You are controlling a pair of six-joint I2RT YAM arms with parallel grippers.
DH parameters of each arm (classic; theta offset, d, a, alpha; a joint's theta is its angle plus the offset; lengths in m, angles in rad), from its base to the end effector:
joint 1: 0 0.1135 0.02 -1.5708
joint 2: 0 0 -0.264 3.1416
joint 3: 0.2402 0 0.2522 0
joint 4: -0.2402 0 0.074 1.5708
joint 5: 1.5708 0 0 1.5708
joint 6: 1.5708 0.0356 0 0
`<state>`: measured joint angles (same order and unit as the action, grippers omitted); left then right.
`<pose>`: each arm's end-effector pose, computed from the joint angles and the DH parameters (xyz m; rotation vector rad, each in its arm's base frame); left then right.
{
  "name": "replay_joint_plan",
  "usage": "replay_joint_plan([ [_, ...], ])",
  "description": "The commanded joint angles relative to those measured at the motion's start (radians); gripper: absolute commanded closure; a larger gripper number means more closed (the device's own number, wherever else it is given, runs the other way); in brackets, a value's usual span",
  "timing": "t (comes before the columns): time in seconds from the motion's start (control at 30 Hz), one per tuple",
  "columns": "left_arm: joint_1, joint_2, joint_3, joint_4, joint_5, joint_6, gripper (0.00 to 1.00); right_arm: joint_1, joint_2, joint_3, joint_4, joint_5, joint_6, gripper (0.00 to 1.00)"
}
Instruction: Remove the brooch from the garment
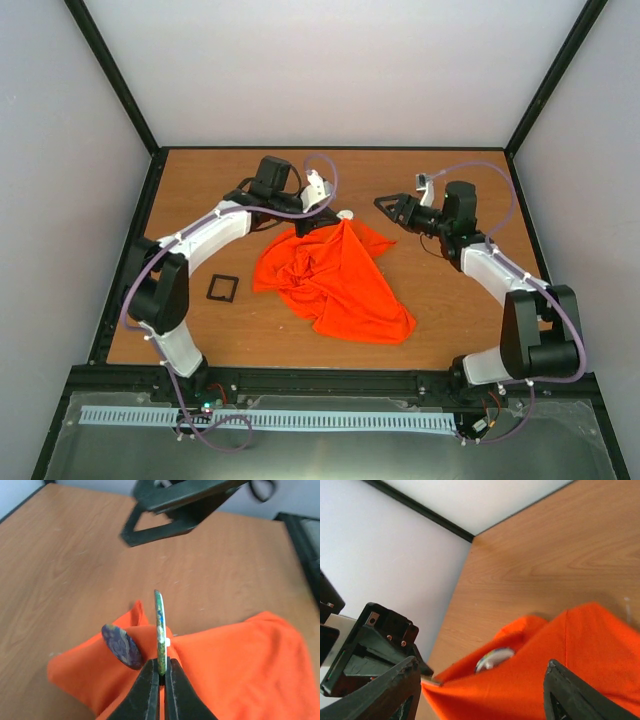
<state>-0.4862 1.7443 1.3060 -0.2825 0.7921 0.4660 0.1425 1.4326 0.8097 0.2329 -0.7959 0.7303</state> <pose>0.3305 -0.2033 0.2586 1.3467 1.7240 -0.9086 0.3023 0.0691 0.2432 0.0402 2.0815 1.3311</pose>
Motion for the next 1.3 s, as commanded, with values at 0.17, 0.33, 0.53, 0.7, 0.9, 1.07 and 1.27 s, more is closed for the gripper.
replay_joint_plan([
  [0.17, -0.006, -0.065, 0.081, -0.274, 0.271, 0.042, 0.99, 0.078, -0.102, -0.072, 0.352, -0.183, -0.146, 0.37],
  [0.33, -0.006, -0.040, 0.134, -0.357, 0.278, 0.071, 0.99, 0.133, -0.110, -0.092, 0.432, -0.242, -0.198, 0.40],
  [0.53, -0.005, 0.008, 0.190, -0.502, 0.180, 0.172, 0.99, 0.176, -0.125, -0.001, 0.066, -0.268, -0.518, 0.42],
  [0.7, -0.006, 0.045, 0.227, -0.643, 0.004, 0.281, 0.99, 0.217, -0.137, 0.094, -0.283, -0.157, -0.820, 0.42],
  [0.9, 0.013, -0.020, 0.178, -0.572, 0.018, 0.248, 0.99, 0.233, -0.134, 0.078, -0.263, -0.129, -0.841, 0.44],
  [1.07, 0.017, -0.147, 0.021, -0.271, 0.181, 0.029, 0.99, 0.233, -0.172, -0.086, 0.084, -0.154, -0.612, 0.48],
  [1.27, 0.018, -0.117, 0.049, -0.126, 0.332, -0.223, 0.99, 0.233, -0.166, -0.260, 0.594, -0.088, -0.295, 0.48],
])
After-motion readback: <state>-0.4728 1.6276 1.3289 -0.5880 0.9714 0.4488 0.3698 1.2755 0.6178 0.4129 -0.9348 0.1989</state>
